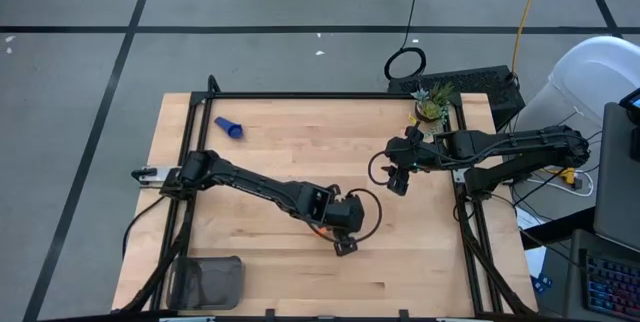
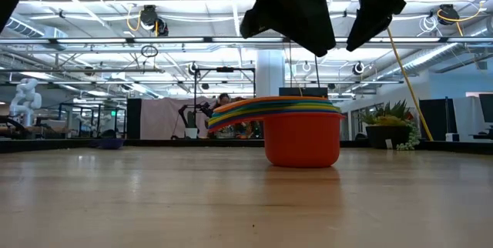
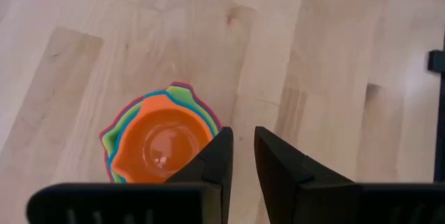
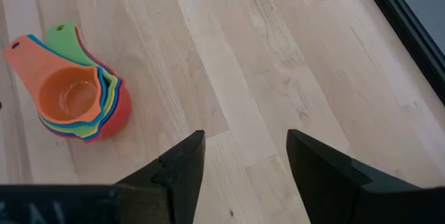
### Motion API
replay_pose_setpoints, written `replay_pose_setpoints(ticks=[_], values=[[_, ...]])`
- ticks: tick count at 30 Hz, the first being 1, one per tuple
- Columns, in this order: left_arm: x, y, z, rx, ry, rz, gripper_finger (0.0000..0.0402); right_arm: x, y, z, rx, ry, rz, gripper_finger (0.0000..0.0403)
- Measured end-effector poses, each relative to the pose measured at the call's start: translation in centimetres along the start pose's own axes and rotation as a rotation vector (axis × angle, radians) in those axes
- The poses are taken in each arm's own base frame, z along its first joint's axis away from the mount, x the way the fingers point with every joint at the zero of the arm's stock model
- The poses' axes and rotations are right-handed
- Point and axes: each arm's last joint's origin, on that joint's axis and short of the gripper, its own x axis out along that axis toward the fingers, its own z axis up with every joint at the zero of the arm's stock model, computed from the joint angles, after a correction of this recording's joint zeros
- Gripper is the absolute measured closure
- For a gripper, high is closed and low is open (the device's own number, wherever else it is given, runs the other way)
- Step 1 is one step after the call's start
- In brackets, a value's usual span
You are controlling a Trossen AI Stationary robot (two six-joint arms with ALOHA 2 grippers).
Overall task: Nest measuring cups in basket
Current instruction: Stack the orange measuring cup on top of the light blue measuring cup
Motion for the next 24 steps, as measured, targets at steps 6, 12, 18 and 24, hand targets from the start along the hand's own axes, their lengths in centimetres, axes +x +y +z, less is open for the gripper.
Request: replay_pose_setpoints(ticks=[6, 12, 18, 24], values=[[-0.7, -0.5, -0.1, 0.048, 0.002, -0.040, 0.0339, 0.0, -0.1, 0.1, 0.012, -0.006, -0.018, 0.0206], [-2.7, -2.0, -0.8, 0.104, 0.002, -0.064, 0.0339, 0.2, -0.7, 0.3, 0.055, -0.015, -0.047, 0.0206], [-4.2, -3.1, -1.9, 0.135, 0.026, -0.038, 0.0339, 0.2, -0.8, 0.4, 0.059, -0.023, -0.046, 0.0206], [-4.5, -3.3, -3.4, 0.116, 0.082, 0.083, 0.0339, 0.2, -0.8, 0.4, 0.055, -0.022, -0.044, 0.0206]])
